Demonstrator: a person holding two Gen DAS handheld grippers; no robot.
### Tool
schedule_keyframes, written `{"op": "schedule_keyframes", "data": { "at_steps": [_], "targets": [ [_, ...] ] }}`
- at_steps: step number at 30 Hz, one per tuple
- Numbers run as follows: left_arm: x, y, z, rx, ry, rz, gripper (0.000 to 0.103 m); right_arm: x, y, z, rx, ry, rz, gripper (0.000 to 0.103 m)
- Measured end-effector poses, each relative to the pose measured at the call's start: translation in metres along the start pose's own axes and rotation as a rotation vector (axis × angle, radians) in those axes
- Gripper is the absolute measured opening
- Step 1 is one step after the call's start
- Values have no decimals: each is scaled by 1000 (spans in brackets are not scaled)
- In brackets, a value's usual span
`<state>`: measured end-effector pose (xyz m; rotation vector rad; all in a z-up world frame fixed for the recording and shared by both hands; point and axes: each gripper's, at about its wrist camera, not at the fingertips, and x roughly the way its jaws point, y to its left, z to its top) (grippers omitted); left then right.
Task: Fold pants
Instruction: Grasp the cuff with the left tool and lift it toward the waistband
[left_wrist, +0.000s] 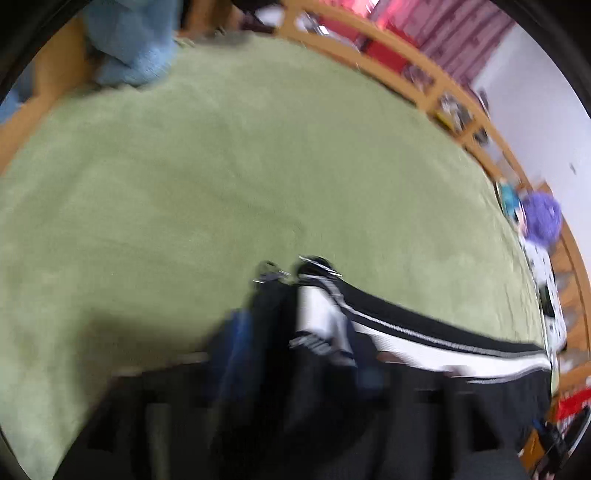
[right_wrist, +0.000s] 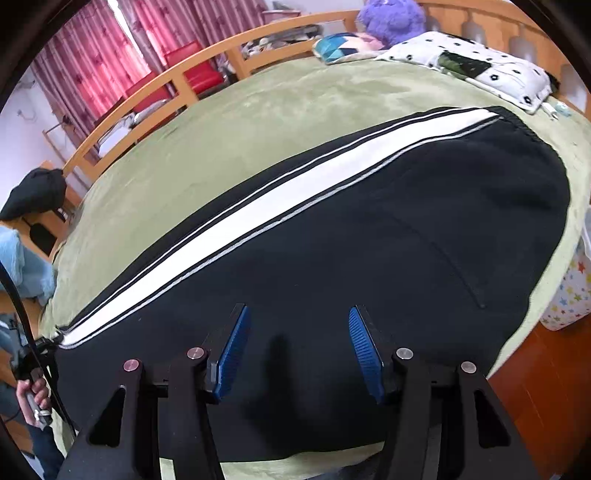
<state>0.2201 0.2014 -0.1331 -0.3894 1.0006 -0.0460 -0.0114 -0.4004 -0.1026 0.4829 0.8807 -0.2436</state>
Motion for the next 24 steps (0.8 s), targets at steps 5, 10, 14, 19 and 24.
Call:
{"op": "schedule_keyframes", "data": {
  "at_steps": [5, 10, 14, 19, 24],
  "targets": [
    [-54, 15, -28, 7, -63, -40, 87, -5, 9, -11, -13, -11, 35, 55],
    [-81, 25, -82, -3, -57, -107, 78, -9, 10, -27, -8, -2, 63, 55],
    [-84, 24, -107, 21, -62, -193, 59, -15, 8, -39, -9, 9, 74, 55],
    [-69, 17, -121, 72, -62, -109, 47, -23, 1, -52, 2, 12, 71, 55],
    [-64, 25, -118, 49, -57, -65, 10, -29, -3, -60, 21, 6, 63, 55]
  ]
}}
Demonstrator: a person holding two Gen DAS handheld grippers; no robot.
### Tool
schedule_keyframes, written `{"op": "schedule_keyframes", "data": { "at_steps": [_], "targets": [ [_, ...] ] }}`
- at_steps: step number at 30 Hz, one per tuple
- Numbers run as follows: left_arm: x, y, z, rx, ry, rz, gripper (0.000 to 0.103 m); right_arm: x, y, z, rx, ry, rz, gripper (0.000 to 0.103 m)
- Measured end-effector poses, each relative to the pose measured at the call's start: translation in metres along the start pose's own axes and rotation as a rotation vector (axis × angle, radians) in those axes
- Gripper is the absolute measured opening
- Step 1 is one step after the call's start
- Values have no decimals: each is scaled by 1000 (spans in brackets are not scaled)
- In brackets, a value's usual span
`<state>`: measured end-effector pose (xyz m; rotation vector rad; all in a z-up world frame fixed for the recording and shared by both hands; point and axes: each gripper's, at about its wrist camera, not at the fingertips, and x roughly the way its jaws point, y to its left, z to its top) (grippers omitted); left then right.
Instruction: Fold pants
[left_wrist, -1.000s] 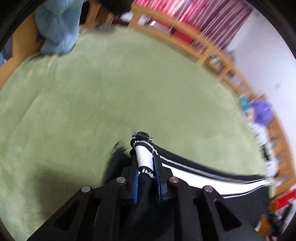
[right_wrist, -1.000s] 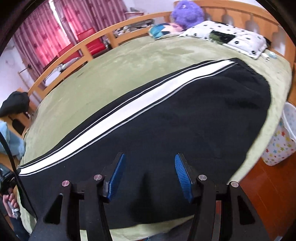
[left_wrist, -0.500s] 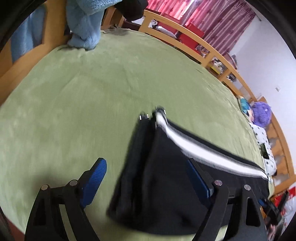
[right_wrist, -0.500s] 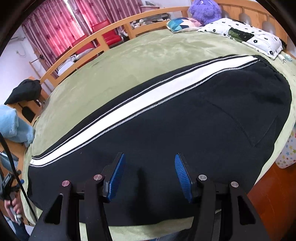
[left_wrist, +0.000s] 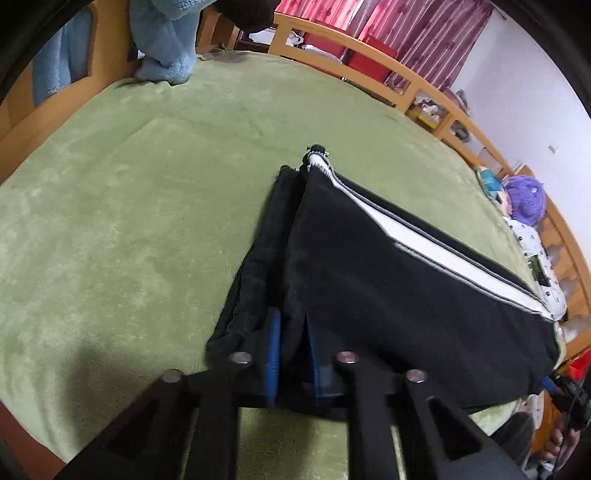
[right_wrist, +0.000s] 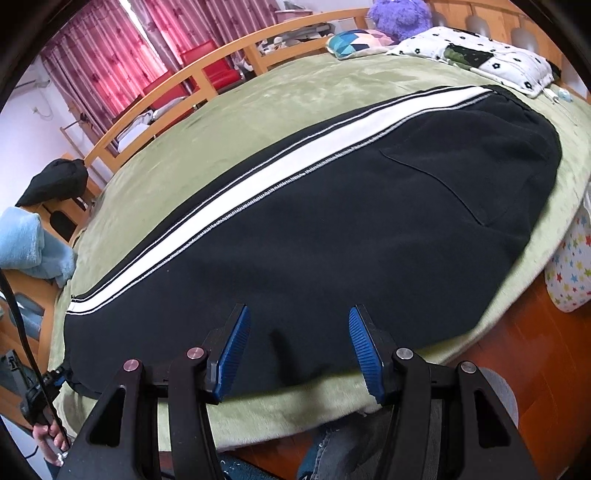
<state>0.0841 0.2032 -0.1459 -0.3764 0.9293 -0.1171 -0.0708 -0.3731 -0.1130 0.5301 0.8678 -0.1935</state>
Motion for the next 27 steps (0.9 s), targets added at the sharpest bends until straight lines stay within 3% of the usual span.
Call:
{"op": "schedule_keyframes", "data": {
  "at_steps": [2, 5, 7, 8, 9, 10, 11, 19, 21, 23, 25, 27],
  "targets": [
    [-22, 13, 8, -59, -48, -82, 9, -2, -1, -2, 5, -1, -7, 55],
    [-52, 30, 20, -101, -106, -107, 3, -7, -2, -2, 12, -13, -7, 55],
    [-53, 33, 18, -85, -140, 41, 2, -9, -3, -2, 12, -13, -5, 55],
    [-46, 33, 16, -58, -126, 74, 2, -8, -4, -2, 8, -13, -5, 55],
    [-35, 36, 13, -57, -56, 12, 2, -7, -3, -2, 4, -12, -9, 55],
    [-31, 39, 10, -84, -33, -22, 2, -6, -4, -2, 0, -6, -12, 55],
    [-31, 40, 7, -108, -36, -33, 2, -5, -4, -1, -2, -1, -10, 55],
    [-33, 3, 9, -19, -35, -38, 2, -2, -7, -1, -8, 6, 14, 55],
    [-40, 2, 4, -35, -33, -26, 9, -3, -10, -2, -3, 5, 27, 55],
    [-50, 10, -1, -69, -63, -73, 41, -4, -12, -4, -6, 5, 30, 55],
    [-64, 20, -9, -118, -128, -108, 60, -4, -14, -6, -10, 10, 21, 55],
    [-72, 19, -12, -120, -145, -116, 60, -3, -17, -8, 0, 15, 30, 55]
  ]
}}
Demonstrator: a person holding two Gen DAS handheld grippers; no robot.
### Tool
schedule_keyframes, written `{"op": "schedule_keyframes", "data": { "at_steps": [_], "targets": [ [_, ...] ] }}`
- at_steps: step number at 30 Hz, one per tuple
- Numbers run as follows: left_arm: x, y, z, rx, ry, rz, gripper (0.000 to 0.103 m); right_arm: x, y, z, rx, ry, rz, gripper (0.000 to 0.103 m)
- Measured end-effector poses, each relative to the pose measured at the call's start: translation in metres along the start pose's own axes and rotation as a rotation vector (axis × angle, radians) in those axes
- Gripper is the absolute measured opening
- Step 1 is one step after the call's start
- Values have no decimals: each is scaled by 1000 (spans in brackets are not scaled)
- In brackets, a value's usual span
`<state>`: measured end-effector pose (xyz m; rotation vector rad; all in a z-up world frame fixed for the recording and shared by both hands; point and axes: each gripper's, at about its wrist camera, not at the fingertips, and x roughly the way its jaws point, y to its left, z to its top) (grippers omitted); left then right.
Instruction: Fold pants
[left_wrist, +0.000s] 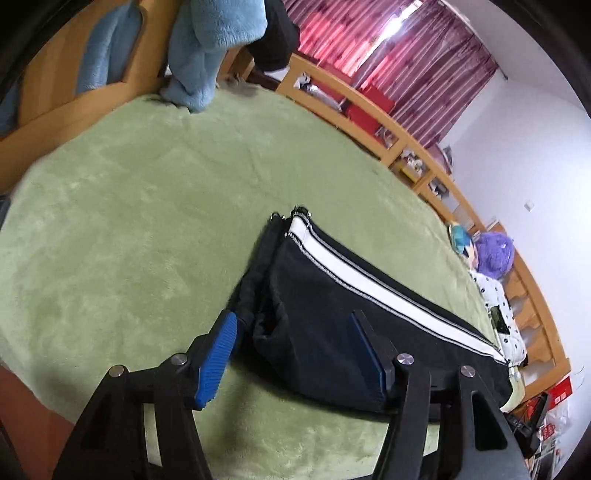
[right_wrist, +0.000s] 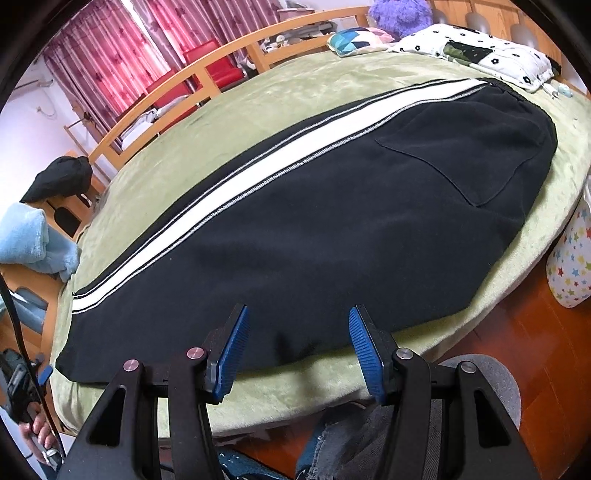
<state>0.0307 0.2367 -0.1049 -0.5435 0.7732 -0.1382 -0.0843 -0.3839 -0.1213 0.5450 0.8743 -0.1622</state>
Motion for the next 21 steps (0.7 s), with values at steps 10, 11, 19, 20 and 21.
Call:
{"op": "schedule_keyframes", "data": {
  "at_steps": [10, 11, 19, 20, 21],
  "targets": [
    [65, 11, -44, -122, 150, 78, 61, 1, -2, -6, -42, -54, 65, 55],
    [69, 12, -47, -125, 136, 92, 61, 3, -1, -6, -55, -59, 62, 56],
    [80, 21, -37, -264, 70, 91, 60, 49, 15, -14, -176, 59, -72, 58],
    [81, 21, -36, -269, 69, 98, 60, 45, 17, -13, -191, 70, -52, 58],
    [82, 20, -36, -274, 64, 100, 59, 35, 16, -9, -189, 67, 7, 57]
  ]
}}
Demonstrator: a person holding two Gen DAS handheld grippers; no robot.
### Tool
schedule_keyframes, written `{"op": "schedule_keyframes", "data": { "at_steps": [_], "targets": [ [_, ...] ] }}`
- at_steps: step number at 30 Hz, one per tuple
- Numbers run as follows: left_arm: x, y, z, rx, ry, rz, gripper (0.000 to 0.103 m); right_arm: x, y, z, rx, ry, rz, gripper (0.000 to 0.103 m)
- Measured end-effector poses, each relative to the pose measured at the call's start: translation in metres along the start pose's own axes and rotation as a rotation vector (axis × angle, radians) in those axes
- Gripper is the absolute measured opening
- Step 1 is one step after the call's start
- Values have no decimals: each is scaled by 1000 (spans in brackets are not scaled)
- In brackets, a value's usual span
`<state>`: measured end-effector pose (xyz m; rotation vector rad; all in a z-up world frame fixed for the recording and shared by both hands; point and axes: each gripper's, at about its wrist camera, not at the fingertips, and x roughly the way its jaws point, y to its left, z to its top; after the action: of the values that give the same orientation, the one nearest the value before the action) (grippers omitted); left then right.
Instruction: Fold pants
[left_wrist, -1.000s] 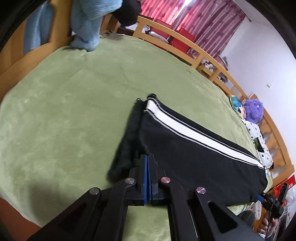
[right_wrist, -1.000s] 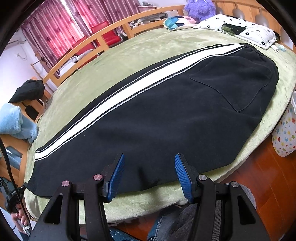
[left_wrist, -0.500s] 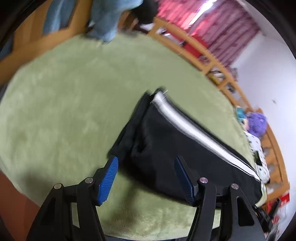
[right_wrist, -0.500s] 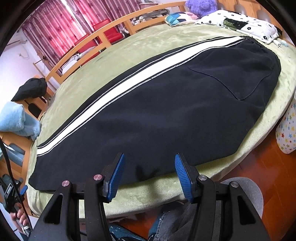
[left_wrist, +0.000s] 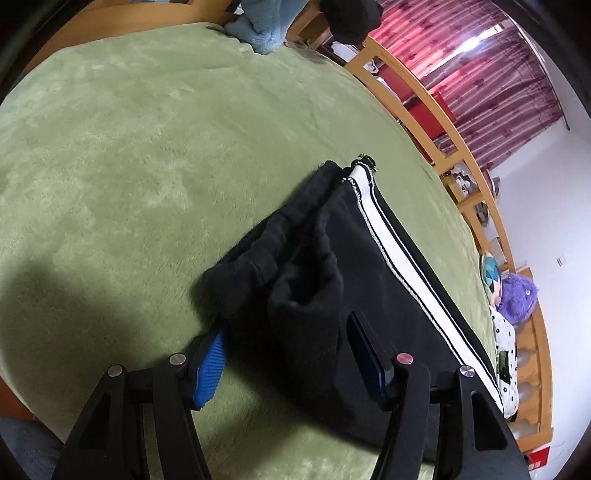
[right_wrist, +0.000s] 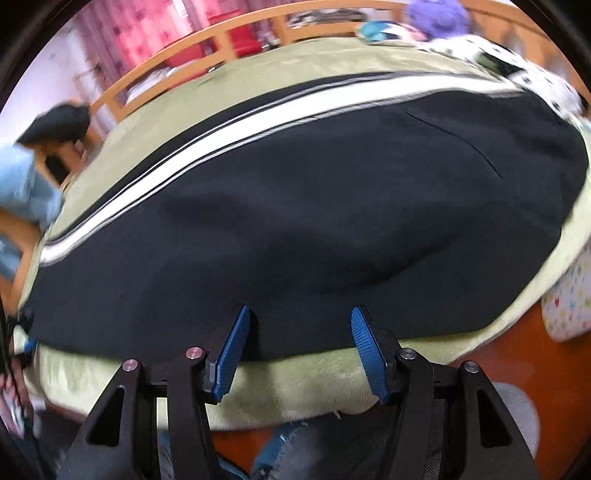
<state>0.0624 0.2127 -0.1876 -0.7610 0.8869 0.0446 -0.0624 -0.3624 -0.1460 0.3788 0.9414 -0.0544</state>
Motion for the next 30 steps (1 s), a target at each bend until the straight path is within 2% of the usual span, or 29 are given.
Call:
{"op": "schedule_keyframes", "data": {
  "at_steps": [2, 4, 6, 7, 9, 10, 11, 12, 14, 16, 18, 19, 20, 22, 23, 25, 26, 28, 30],
  "targets": [
    [-1, 0, 1, -8, -11, 8, 41, -19, -5, 6, 15, -62, 47, 57],
    [0, -1, 1, 2, -9, 27, 35, -38, -10, 18, 24, -162, 52, 57],
    [0, -1, -1, 16, -13, 34, 29, -34, -12, 30, 28, -194, 86, 59],
    [-1, -1, -3, 20, -15, 40, 28, -24, -12, 35, 31, -176, 94, 59],
    [-1, -2, -5, 20, -17, 49, 28, 11, -11, 37, 13, -74, 95, 59],
    [-2, -2, -5, 18, -14, 56, 28, 33, -8, 34, -20, -7, 43, 59],
    [-2, -3, -4, 25, -4, 74, 28, 40, -4, 30, -60, -10, 12, 59],
    [-4, -5, -3, 40, 9, 94, 28, 36, 7, 26, -132, -63, -25, 59],
    [-12, -13, -5, 92, 22, 158, 34, 32, 16, 31, -201, -44, -51, 58],
    [-23, -25, -8, 160, 3, 211, 34, 17, 13, 41, -192, -78, 19, 57],
    [-38, -42, -11, 247, -19, 242, 34, 6, 10, 50, -198, -134, 38, 59],
    [-44, -52, -13, 277, -23, 230, 37, 5, 8, 55, -212, -151, 30, 59],
    [-48, -61, -14, 295, -25, 214, 49, 5, 6, 62, -219, -169, 12, 60],
    [-54, -90, -20, 350, -40, 162, 61, 19, -11, 75, -170, -164, -41, 60],
    [-54, -100, -23, 377, -41, 141, 61, 29, -16, 76, -135, -133, -19, 60],
    [-46, -133, -36, 457, -34, 89, 62, 60, -24, 77, -105, -12, 54, 61],
    [-38, -149, -42, 476, -21, 62, 63, 62, -19, 73, -152, -36, 20, 60],
    [-14, -184, -59, 508, 38, -26, 63, 52, -16, 70, -204, -61, 14, 59],
    [12, -220, -81, 534, 97, -85, 63, 30, -28, 60, -167, -90, 35, 59]
  ]
}}
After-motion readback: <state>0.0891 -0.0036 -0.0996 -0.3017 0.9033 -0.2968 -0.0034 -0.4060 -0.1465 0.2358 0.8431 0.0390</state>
